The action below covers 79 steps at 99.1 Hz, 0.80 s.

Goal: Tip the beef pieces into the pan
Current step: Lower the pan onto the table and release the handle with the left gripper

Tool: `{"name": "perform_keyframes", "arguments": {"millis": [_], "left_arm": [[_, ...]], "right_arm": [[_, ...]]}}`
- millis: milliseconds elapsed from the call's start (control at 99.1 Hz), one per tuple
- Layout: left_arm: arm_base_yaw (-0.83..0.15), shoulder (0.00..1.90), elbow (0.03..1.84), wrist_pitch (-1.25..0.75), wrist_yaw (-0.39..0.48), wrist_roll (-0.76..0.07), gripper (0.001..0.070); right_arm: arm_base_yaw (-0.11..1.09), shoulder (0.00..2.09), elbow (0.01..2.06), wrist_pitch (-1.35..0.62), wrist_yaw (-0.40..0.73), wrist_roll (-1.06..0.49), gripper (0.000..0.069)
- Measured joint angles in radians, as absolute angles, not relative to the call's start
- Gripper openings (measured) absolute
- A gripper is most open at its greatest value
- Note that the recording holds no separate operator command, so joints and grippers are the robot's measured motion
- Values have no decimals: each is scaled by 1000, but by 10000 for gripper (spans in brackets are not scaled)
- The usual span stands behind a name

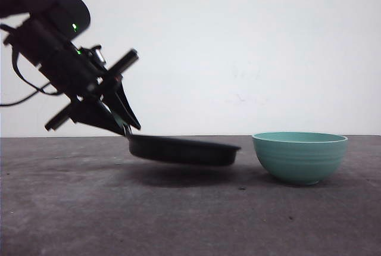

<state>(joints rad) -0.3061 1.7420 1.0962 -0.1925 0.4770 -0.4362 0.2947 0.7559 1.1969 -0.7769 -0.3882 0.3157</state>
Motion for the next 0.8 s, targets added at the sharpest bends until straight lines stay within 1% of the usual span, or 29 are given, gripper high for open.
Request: {"name": "perform_keyframes", "arguments": {"millis": [141, 182, 212, 272, 343, 515, 605, 666, 797], "left_arm": [[-312, 1765, 1096, -179, 475, -433, 63], [-312, 1766, 1096, -175, 475, -433, 81], [-312, 1766, 1096, -175, 474, -434, 109], [-312, 1766, 1096, -176, 465, -435, 205], [-310, 1766, 1097, -176, 462, -436, 358], [-308, 1766, 1097, -209, 463, -454, 699], [-300, 1741, 1097, -264, 440, -456, 698], [-294, 1694, 1097, -293, 414, -453, 698], [-280, 1521, 1097, -321, 336, -419, 698]], "right_arm": [[295, 737, 1196, -829, -370, 319, 9], [295, 736, 1196, -842, -368, 319, 9], [295, 736, 1196, -850, -366, 319, 9], [295, 736, 1195, -861, -366, 319, 9], [295, 736, 1195, -866, -366, 319, 9], [295, 736, 1195, -866, -366, 319, 9], [295, 736, 1195, -866, -357, 310, 9], [295, 736, 1195, -866, -327, 289, 9], [295, 735, 1195, -859, -213, 213, 9]]}}
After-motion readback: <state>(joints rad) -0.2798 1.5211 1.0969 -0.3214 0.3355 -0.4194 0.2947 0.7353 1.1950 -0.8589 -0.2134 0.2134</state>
